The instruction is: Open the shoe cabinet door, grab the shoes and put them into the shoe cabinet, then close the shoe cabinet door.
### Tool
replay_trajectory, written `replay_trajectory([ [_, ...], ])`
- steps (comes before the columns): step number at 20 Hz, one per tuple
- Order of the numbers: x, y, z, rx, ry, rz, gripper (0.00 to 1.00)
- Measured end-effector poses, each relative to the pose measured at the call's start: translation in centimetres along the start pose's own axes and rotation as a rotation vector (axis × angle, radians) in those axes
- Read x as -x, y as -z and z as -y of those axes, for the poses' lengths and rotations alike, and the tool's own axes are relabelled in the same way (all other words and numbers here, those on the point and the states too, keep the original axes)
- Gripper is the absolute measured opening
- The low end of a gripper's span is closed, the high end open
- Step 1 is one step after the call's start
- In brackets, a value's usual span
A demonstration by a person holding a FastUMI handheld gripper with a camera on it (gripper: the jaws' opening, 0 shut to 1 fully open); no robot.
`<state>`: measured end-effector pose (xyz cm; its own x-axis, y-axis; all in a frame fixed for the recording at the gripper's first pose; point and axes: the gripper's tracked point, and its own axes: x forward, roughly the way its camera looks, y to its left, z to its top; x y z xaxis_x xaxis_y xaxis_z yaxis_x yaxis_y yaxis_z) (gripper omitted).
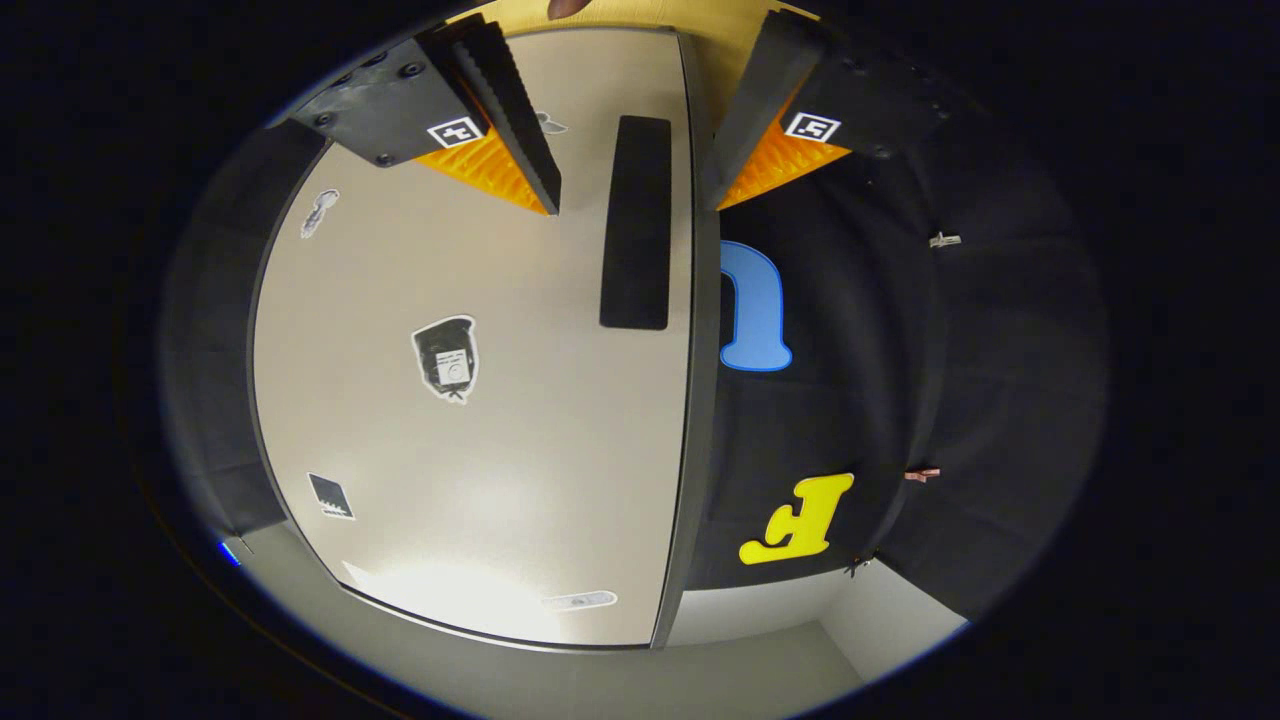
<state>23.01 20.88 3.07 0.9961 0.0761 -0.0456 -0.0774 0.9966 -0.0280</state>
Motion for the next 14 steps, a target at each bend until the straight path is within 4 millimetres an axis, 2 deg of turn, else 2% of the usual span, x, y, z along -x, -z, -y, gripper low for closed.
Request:
replay_trajectory([
  [3, -1.6, 0.4, -0.8, -0.058, 0.007, -0.024, 0.81],
  [5, -1.6, 0.5, 0.1, -0.075, 0.064, -0.038, 0.68],
  [8, -2.1, 0.5, 0.3, -0.080, 0.081, -0.039, 0.41],
  [9, -1.5, 0.3, 0.2, -0.068, 0.080, -0.039, 0.41],
  [11, -1.7, 0.5, 0.4, -0.070, 0.065, -0.042, 0.27],
  [12, -1.6, 0.5, 0.4, -0.078, 0.055, -0.054, 0.27],
  [13, -1.3, 0.6, 0.3, -0.080, 0.042, -0.058, 0.21],
  [14, -0.8, 0.5, 0.2, -0.078, 0.030, -0.058, 0.20],
])
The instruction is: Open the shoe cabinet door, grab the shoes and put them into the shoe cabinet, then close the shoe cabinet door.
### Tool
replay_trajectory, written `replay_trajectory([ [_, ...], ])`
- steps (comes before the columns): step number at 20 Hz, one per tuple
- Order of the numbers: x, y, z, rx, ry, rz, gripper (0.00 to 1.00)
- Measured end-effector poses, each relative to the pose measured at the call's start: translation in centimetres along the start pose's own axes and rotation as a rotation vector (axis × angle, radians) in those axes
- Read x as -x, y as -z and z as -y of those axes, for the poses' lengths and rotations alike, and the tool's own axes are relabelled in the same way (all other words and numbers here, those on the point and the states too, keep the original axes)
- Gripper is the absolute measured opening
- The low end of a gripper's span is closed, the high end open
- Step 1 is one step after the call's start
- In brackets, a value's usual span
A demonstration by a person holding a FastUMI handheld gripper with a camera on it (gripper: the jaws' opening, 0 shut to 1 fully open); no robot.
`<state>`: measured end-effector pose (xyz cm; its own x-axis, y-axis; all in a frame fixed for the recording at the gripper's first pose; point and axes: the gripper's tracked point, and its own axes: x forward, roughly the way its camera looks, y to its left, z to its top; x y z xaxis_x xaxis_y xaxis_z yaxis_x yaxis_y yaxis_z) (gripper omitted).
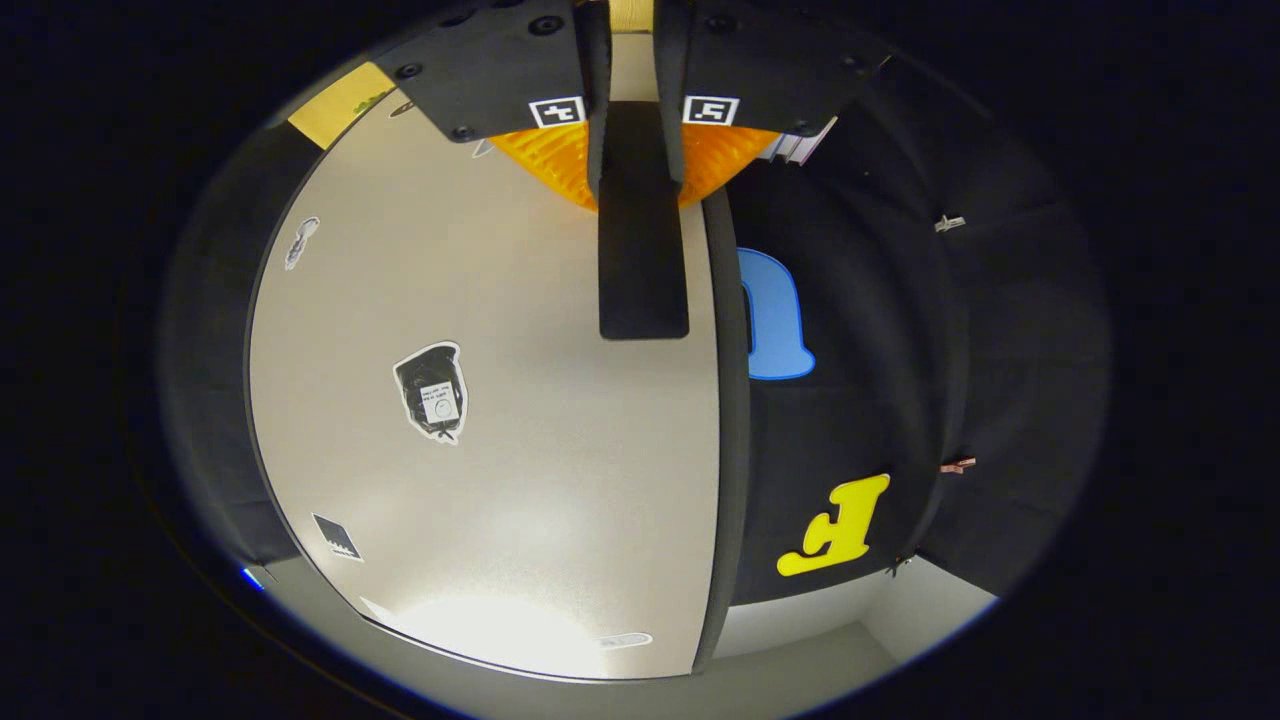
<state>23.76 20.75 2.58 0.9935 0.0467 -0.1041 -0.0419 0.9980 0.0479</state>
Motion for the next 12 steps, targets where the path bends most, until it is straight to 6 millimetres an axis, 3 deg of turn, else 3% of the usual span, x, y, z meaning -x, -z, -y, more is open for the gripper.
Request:
replay_trajectory([
  [5, 5.4, 0.0, 0.5, -0.022, -0.056, 0.003, 0.20],
  [12, 13.4, -0.4, 4.0, -0.060, -0.125, 0.009, 0.20],
])
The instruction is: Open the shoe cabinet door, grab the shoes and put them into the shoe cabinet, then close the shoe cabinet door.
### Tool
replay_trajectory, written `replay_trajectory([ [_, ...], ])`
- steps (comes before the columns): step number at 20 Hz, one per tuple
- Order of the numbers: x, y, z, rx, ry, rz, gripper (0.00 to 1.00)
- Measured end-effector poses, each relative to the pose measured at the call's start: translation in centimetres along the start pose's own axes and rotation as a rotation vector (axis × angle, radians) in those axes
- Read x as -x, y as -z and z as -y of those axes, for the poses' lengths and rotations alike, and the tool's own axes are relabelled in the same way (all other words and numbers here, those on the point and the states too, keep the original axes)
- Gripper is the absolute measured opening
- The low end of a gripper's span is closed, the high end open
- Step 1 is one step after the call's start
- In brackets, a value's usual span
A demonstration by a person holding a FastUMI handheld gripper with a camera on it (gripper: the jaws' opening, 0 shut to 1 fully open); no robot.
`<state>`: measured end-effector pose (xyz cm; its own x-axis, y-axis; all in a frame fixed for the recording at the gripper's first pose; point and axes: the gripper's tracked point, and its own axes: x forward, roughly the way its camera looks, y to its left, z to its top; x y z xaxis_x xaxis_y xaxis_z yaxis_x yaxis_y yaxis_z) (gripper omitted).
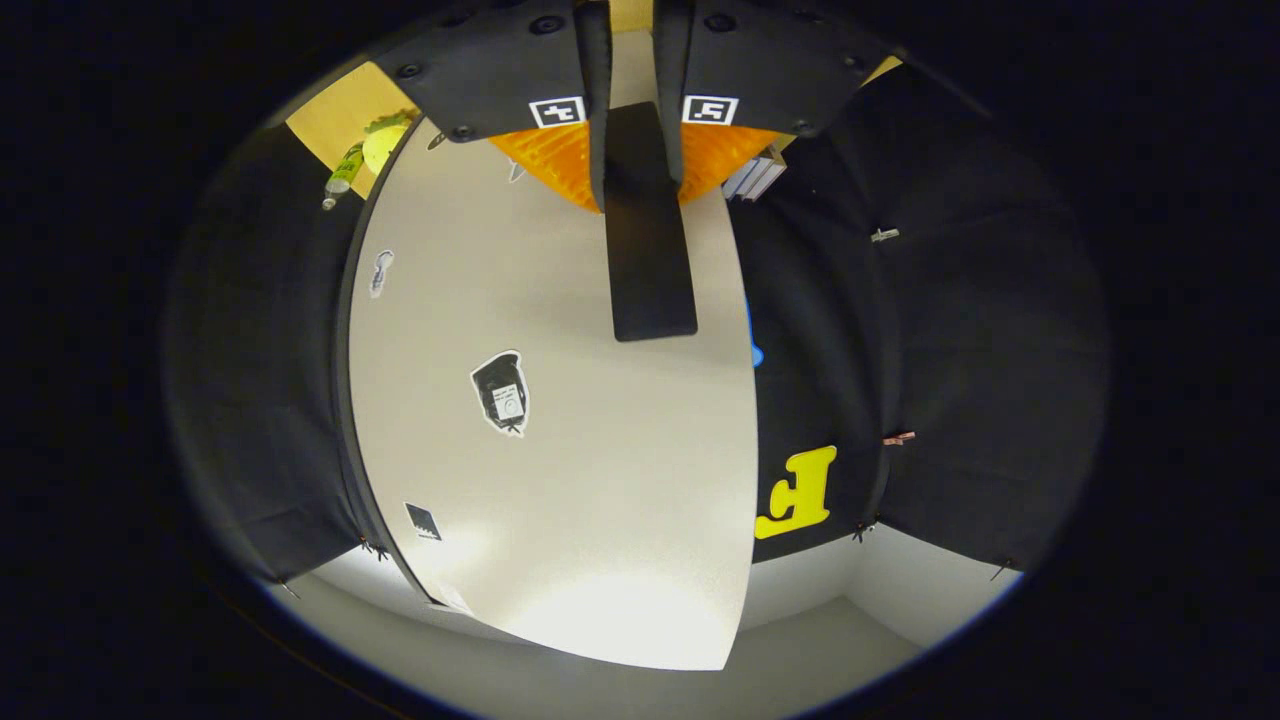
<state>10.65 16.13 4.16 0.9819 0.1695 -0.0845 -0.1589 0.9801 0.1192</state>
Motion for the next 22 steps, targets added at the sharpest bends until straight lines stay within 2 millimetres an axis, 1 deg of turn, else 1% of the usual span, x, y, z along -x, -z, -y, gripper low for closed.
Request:
replay_trajectory([
  [1, 1.0, 0.0, 0.4, -0.007, -0.006, 0.000, 0.20],
  [5, 4.0, -0.2, 2.6, -0.021, -0.018, 0.001, 0.20],
  [10, 6.8, -0.5, 5.3, -0.026, -0.014, 0.012, 0.20],
  [19, 10.2, -0.9, 10.0, -0.053, 0.032, 0.001, 0.19],
  [22, 10.9, -0.9, 11.7, -0.077, 0.045, -0.004, 0.19],
])
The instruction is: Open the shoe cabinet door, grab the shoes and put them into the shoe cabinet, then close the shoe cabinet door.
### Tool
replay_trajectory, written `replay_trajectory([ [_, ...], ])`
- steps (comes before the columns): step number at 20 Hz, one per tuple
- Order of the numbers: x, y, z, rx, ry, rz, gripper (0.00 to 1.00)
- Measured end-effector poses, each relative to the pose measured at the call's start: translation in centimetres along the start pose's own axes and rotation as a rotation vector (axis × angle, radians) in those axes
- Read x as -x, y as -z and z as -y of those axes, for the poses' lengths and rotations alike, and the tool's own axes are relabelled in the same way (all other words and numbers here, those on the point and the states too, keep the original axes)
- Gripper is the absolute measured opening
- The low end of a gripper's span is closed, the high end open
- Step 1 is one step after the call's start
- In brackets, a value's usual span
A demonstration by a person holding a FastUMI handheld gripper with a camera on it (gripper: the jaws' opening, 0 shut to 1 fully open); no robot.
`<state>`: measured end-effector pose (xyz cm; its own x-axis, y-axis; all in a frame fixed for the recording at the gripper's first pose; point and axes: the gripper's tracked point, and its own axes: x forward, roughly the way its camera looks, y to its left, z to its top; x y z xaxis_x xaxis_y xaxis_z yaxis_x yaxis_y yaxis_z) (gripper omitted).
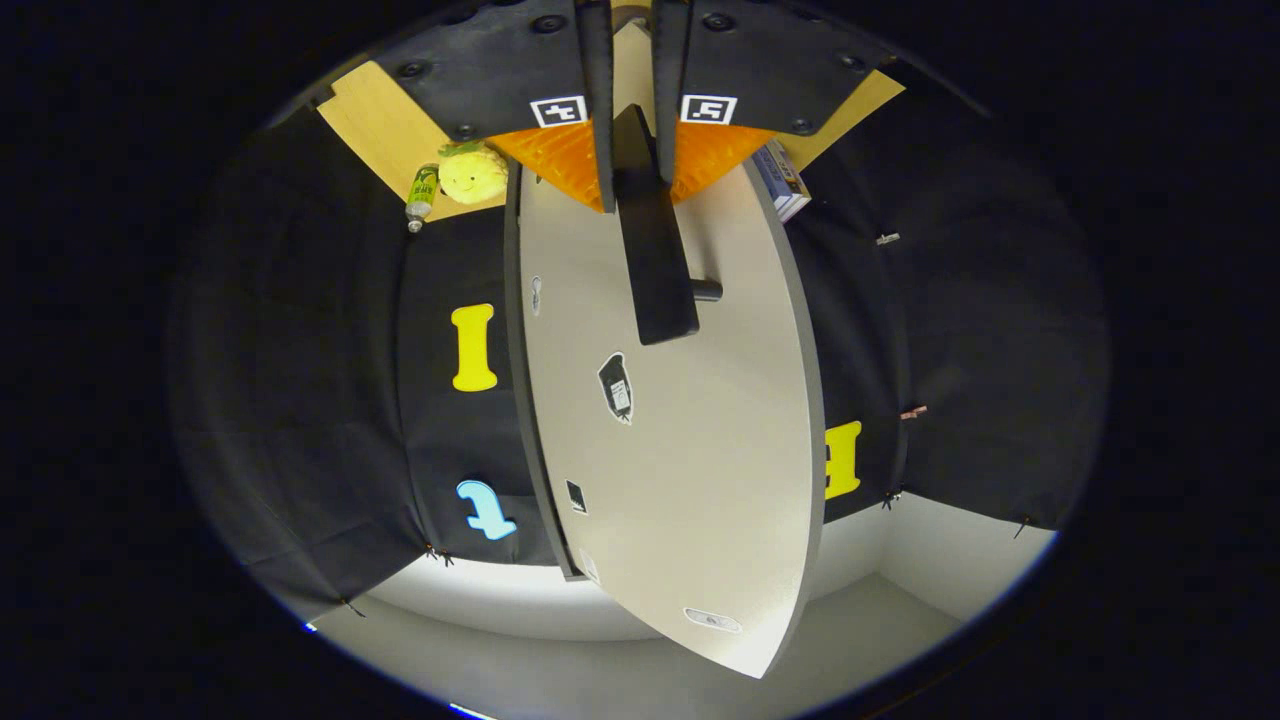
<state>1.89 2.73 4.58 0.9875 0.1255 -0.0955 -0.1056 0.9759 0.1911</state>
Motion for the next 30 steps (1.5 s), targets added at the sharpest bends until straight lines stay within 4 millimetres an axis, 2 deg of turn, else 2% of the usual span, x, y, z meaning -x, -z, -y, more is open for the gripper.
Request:
replay_trajectory([
  [13, 1.6, -1.4, 6.7, -0.041, 0.031, -0.029, 0.19],
  [20, 2.2, -2.5, 12.2, -0.017, 0.120, 0.009, 0.13],
  [25, 3.1, -3.1, 12.1, -0.010, 0.052, 0.036, 0.13],
  [29, 4.6, -3.2, 12.9, -0.074, 0.056, 0.039, 0.25],
  [30, 5.4, -3.0, 12.9, -0.075, 0.063, 0.039, 0.31],
])
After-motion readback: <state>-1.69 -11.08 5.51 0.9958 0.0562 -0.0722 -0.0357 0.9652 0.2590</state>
